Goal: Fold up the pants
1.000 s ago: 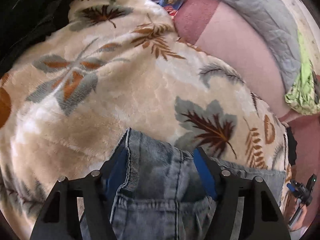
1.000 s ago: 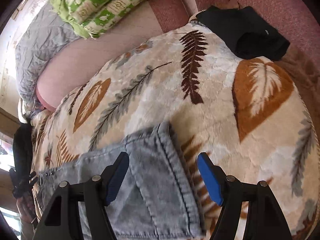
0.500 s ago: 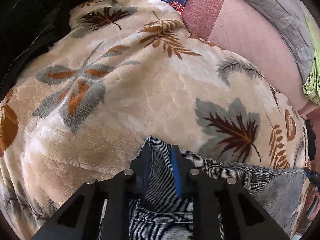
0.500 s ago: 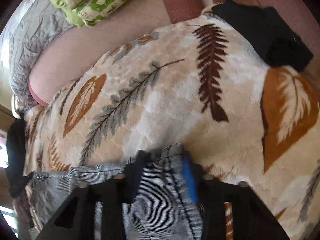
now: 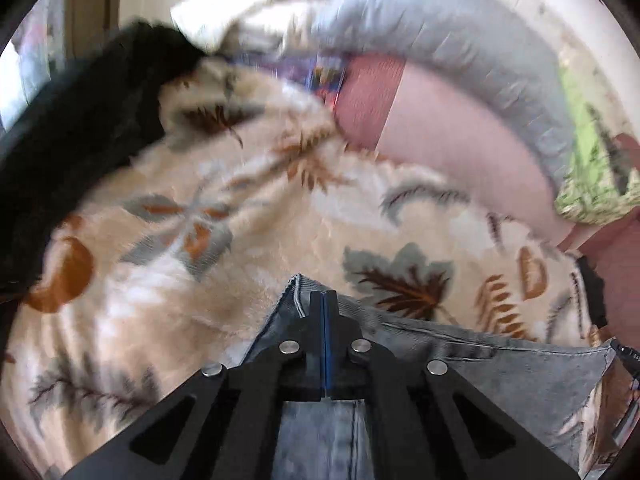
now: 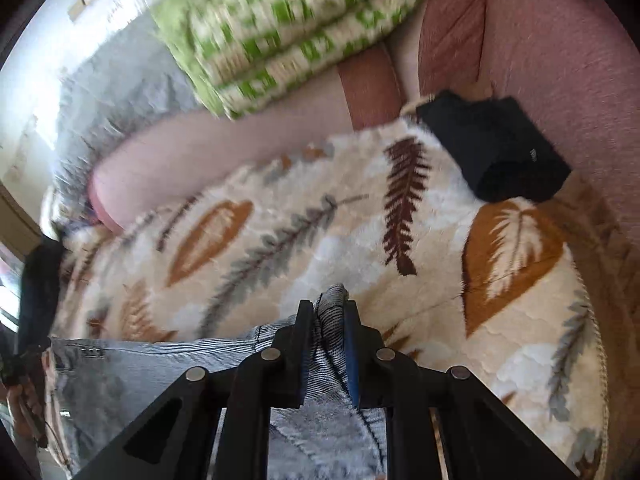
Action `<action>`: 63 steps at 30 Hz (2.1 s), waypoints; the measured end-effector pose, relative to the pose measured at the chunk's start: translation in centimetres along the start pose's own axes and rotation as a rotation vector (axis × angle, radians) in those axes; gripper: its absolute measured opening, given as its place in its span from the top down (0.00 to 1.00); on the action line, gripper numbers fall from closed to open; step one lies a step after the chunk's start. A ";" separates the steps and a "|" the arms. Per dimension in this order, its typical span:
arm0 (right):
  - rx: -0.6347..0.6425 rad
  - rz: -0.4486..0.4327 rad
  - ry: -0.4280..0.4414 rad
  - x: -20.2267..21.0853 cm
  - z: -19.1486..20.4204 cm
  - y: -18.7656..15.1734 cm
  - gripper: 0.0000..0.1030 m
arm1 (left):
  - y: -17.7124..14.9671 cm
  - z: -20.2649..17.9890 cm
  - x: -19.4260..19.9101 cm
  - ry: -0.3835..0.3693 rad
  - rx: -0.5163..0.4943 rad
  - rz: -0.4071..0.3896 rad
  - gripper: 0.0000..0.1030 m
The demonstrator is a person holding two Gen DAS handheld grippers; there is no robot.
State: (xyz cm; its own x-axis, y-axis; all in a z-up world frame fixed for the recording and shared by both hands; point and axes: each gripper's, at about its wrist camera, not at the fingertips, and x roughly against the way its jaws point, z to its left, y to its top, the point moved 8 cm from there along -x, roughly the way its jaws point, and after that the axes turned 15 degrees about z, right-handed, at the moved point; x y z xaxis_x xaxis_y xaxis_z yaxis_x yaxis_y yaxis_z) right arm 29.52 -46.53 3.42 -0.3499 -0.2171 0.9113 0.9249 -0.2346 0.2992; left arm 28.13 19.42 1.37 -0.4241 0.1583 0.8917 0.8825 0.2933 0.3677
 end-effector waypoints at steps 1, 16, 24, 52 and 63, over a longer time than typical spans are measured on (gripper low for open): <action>-0.001 -0.018 0.018 1.3 0.3 -0.3 0.85 | -0.2 -0.1 1.3 -0.018 0.001 -0.022 1.00; 0.013 0.039 0.001 0.6 0.5 -4.5 0.82 | -4.0 1.6 0.9 -0.044 0.001 0.089 0.44; -0.092 0.085 0.021 -2.9 -3.6 -0.3 0.38 | -0.8 1.0 -7.5 0.000 0.005 0.201 0.46; -0.080 0.230 0.035 -11.9 -2.4 0.9 0.70 | 0.7 1.0 -11.3 0.035 0.038 0.291 0.61; -0.019 0.124 0.012 -6.5 -0.8 1.2 0.83 | 1.3 0.4 -6.5 0.056 0.018 0.154 0.97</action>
State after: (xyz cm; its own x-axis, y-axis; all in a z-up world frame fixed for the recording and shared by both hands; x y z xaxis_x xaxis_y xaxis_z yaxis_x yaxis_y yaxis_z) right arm 32.76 -46.13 -2.32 -0.2348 -0.2564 0.9376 0.9582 -0.2233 0.1789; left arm 31.90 19.13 -4.03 -0.2719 0.1502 0.9505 0.9320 0.2870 0.2212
